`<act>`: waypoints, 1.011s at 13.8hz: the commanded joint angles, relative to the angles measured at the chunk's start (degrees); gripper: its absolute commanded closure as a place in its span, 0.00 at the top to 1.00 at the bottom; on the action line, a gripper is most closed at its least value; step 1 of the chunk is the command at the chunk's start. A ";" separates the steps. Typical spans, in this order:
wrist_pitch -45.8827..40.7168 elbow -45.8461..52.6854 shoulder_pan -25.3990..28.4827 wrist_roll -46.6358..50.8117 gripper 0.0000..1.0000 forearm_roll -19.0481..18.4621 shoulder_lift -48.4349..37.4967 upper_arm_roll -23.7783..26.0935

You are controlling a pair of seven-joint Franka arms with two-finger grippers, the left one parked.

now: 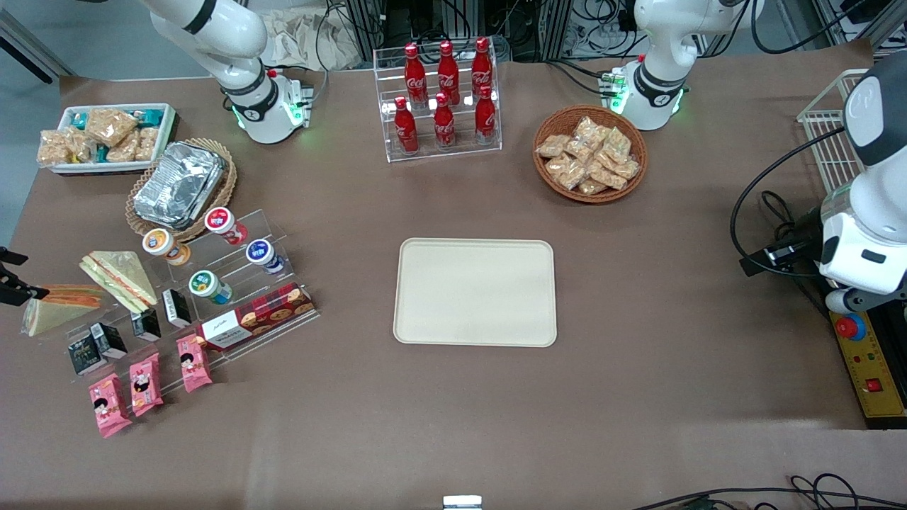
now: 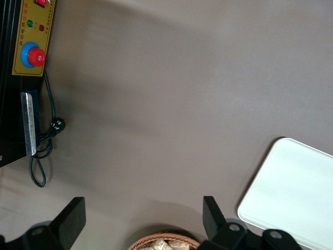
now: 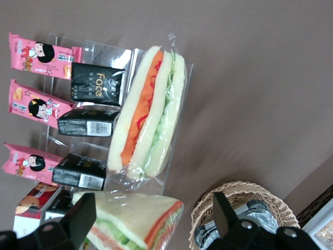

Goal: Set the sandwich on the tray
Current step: 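Lower the right gripper and close it on a wrapped triangle sandwich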

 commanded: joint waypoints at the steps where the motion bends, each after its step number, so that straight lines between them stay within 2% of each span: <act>1: 0.69 1.05 0.16 5.94 1.00 -0.13 1.53 0.33; 14: 6.40 0.43 -0.80 6.50 1.00 3.74 4.87 0.33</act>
